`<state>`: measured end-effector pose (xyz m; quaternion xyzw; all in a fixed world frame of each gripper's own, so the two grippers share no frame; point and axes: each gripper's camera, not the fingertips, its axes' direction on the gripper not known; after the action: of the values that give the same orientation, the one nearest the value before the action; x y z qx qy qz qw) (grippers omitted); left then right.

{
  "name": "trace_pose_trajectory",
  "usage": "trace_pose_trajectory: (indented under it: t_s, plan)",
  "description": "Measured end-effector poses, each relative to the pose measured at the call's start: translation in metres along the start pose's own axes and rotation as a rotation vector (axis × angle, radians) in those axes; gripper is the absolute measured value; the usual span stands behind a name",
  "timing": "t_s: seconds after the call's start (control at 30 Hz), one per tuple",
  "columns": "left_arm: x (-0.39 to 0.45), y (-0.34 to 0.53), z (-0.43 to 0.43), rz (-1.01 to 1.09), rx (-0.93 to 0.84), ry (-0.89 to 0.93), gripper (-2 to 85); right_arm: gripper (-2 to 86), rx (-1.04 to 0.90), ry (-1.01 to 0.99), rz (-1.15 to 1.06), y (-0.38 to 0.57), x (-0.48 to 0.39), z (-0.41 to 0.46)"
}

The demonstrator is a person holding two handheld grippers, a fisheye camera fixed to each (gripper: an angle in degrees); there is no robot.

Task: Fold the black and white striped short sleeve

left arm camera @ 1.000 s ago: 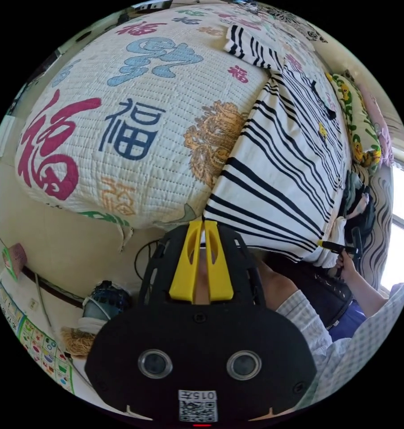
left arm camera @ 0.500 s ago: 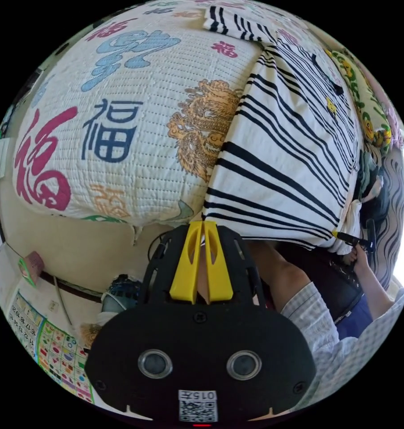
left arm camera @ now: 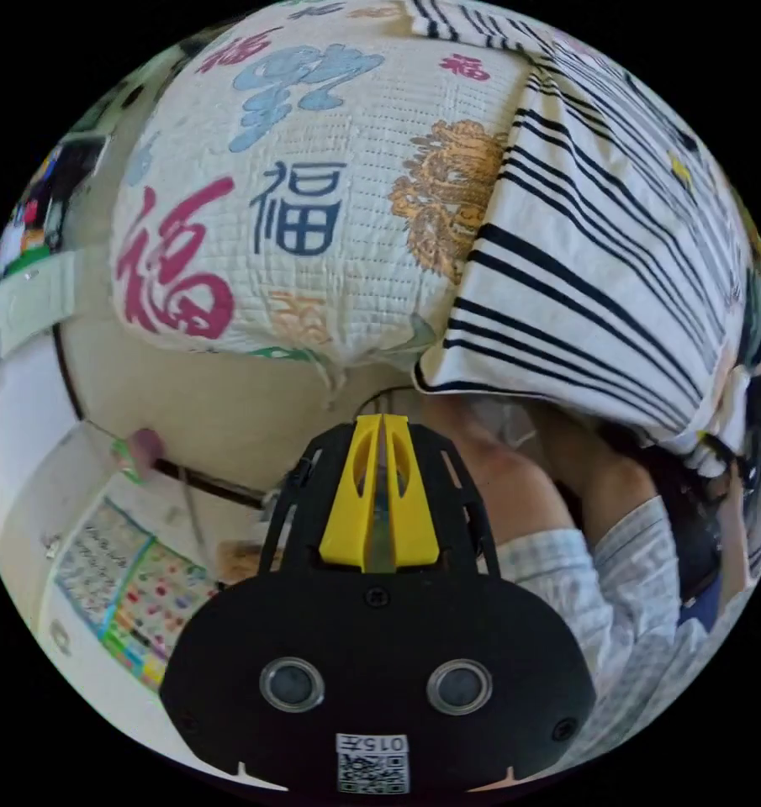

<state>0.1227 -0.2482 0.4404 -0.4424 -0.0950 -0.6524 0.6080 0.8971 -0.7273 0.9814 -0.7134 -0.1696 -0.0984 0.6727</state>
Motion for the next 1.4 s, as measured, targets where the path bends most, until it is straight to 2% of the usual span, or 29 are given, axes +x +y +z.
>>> trace_pose_trajectory:
  t_s: [0.03,0.17,0.33,0.43,0.6,0.73,0.93,1.17,1.4]
  plan:
    - [0.012,-0.003,-0.022,0.070,0.009,-0.058,0.8,0.2,0.060,-0.039,0.005,0.004,0.005,-0.010]
    - [0.087,-0.047,-0.106,0.367,0.142,-0.040,3.9,3.2,0.299,-0.207,0.037,-0.001,0.021,-0.049]
    - [0.277,-0.144,-0.243,0.873,0.463,0.108,6.3,4.7,0.544,-0.398,0.034,-0.030,0.032,-0.089]
    - [0.386,-0.190,-0.293,1.073,0.476,0.179,6.7,5.4,0.600,-0.431,0.029,-0.054,0.037,-0.103]
    - [0.525,-0.239,-0.329,1.191,0.478,0.121,6.1,6.3,0.563,-0.430,0.057,-0.086,0.045,-0.108]
    - [0.602,-0.266,-0.325,1.205,0.353,0.044,6.1,5.9,0.548,-0.564,0.041,-0.094,0.050,-0.106]
    - [0.636,-0.289,-0.306,1.163,0.221,-0.038,6.2,3.9,0.525,-0.631,0.088,-0.089,0.051,-0.101]
    - [0.623,-0.301,-0.331,1.172,0.194,0.063,0.5,0.1,0.572,-0.722,0.113,-0.062,0.053,-0.098]
    - [0.550,-0.275,-0.391,1.240,0.372,0.267,-0.3,-0.3,0.684,-0.643,-0.014,-0.016,0.022,-0.127]
